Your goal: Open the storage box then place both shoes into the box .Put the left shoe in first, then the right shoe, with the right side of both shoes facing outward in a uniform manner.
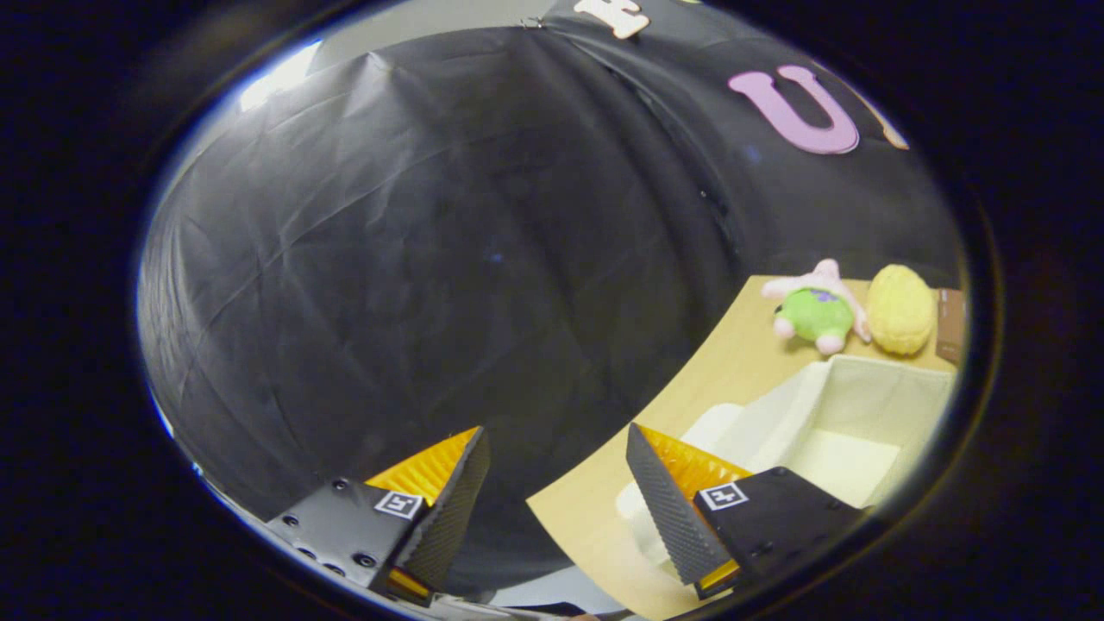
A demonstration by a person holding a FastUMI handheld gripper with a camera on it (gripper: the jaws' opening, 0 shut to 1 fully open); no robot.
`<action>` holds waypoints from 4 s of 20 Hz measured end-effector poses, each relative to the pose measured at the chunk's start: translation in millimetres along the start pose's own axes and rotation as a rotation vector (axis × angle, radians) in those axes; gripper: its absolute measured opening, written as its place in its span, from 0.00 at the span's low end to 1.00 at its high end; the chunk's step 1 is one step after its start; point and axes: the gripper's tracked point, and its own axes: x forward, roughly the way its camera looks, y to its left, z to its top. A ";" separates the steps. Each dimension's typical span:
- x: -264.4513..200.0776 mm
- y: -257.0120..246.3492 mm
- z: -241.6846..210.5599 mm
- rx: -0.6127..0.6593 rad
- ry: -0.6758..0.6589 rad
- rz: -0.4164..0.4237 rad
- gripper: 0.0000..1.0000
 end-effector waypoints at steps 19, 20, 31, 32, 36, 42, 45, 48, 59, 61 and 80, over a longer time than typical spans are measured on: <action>-255.0 -269.7 -31.3 -0.128 -0.165 -0.618 1.00; -263.4 -279.6 -40.5 -0.131 -0.155 -0.640 1.00; -306.3 -350.8 -154.3 -0.028 0.013 -0.724 1.00; -306.3 -355.5 -163.1 -0.017 0.034 -0.726 1.00; -310.0 -374.7 -199.3 0.028 0.130 -0.743 1.00; -307.7 -394.7 -219.7 0.112 0.213 -0.762 0.91; -308.5 -401.4 -232.0 0.147 0.272 -0.789 0.74; -304.9 -399.6 -236.2 0.183 0.306 -0.785 0.56; -310.1 -390.4 -214.4 0.532 0.229 -0.820 0.03; -308.2 -381.7 -200.8 0.583 0.193 -0.810 0.03; -165.9 -245.5 -22.0 0.552 0.013 -0.607 0.03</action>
